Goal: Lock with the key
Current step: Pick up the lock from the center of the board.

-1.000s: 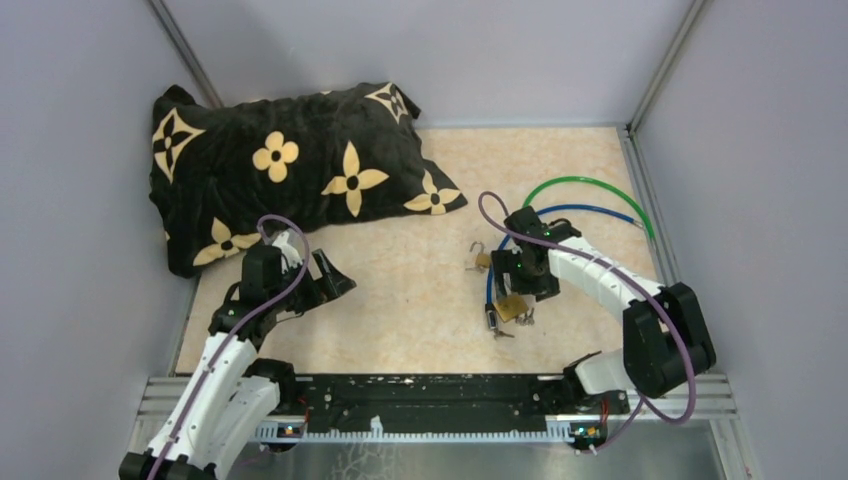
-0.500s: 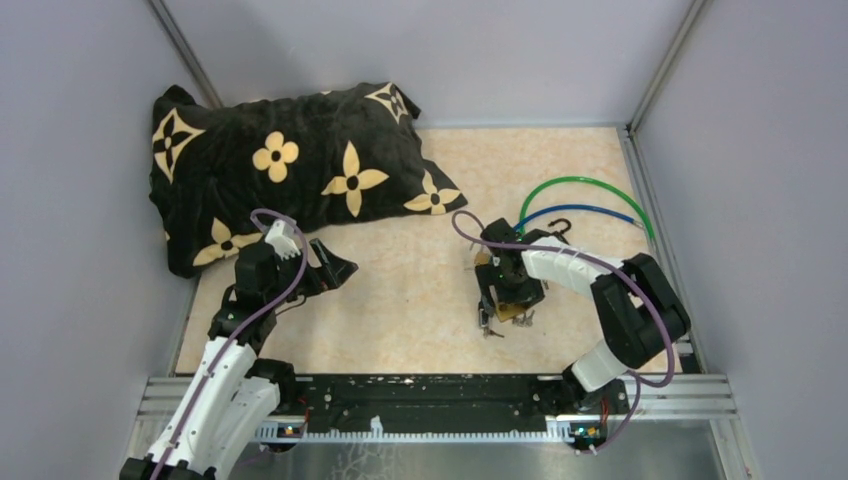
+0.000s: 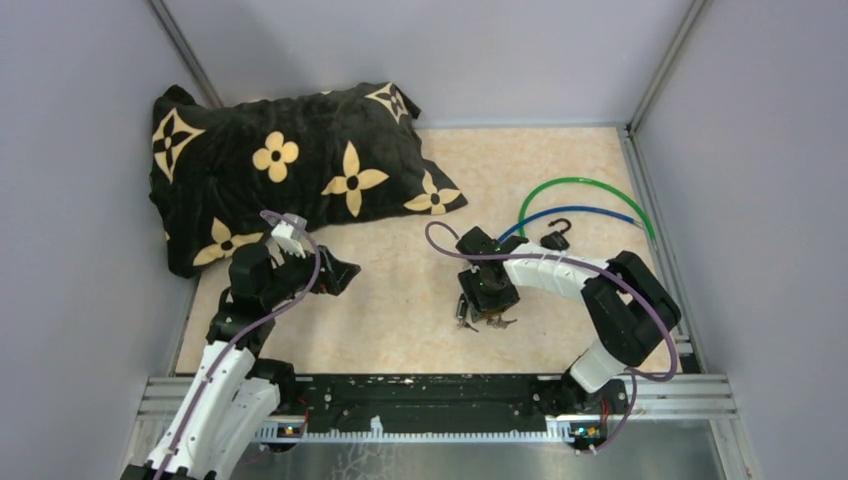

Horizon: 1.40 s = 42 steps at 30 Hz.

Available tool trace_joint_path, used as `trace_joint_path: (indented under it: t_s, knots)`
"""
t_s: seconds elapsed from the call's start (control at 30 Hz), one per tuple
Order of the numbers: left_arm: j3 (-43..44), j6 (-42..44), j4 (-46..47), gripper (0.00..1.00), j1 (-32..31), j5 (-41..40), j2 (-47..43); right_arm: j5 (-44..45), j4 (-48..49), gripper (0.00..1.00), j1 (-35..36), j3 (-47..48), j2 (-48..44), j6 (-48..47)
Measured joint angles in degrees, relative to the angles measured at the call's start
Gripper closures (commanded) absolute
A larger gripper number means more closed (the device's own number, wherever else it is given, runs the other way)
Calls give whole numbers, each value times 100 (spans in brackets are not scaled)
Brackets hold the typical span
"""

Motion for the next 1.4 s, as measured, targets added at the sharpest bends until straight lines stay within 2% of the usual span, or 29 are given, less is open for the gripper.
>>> trace_joint_path:
  t_s: [0.1, 0.27, 0.33, 0.47, 0.57, 0.77, 0.9, 1.0, 1.1, 1.17, 1.27, 1.4]
  knots:
    - [-4, 1222, 168, 1, 0, 671, -177, -291, 313, 100, 81, -168, -212, 2]
    - [22, 4181, -111, 1, -55, 2251, -391, -1325, 640, 100, 90, -459, -745, -83]
    - [151, 5416, -494, 1, -282, 2691, -155, -1843, 870, 100, 92, -575, -997, -120]
    - [697, 7147, -1130, 1, -997, 2973, 1054, -2743, 1314, 100, 114, -837, -1434, -238]
    - [1058, 7967, -1331, 2, -1510, 3001, 1928, -3331, 1534, 100, 118, -903, -1593, -400]
    - [1532, 9652, -1945, 1, -2063, 3112, 2844, -4260, 1908, 100, 129, -892, -1646, -750]
    - [2052, 10142, -2201, 1, -2100, 3228, 3416, -4590, 1860, 100, 195, -831, -1646, -1032]
    - [2286, 10179, -2142, 2, -2098, 3246, 3672, -4758, 1840, 100, 232, -699, -1644, -1158]
    - [2371, 10139, -2098, 7, -2100, 3279, 3871, -4859, 1840, 100, 236, -540, -1613, -1285]
    - [2391, 10144, -2100, 13, -2100, 3342, 4017, -4885, 1836, 100, 236, -428, -1572, -1362]
    - [2391, 10104, -2090, 31, -2118, 3405, 4227, -4898, 1797, 100, 236, -326, -1541, -1458]
    - [2389, 9571, -1698, 38, -2149, 3405, 4413, -4907, 1733, 100, 238, -319, -1541, -1576]
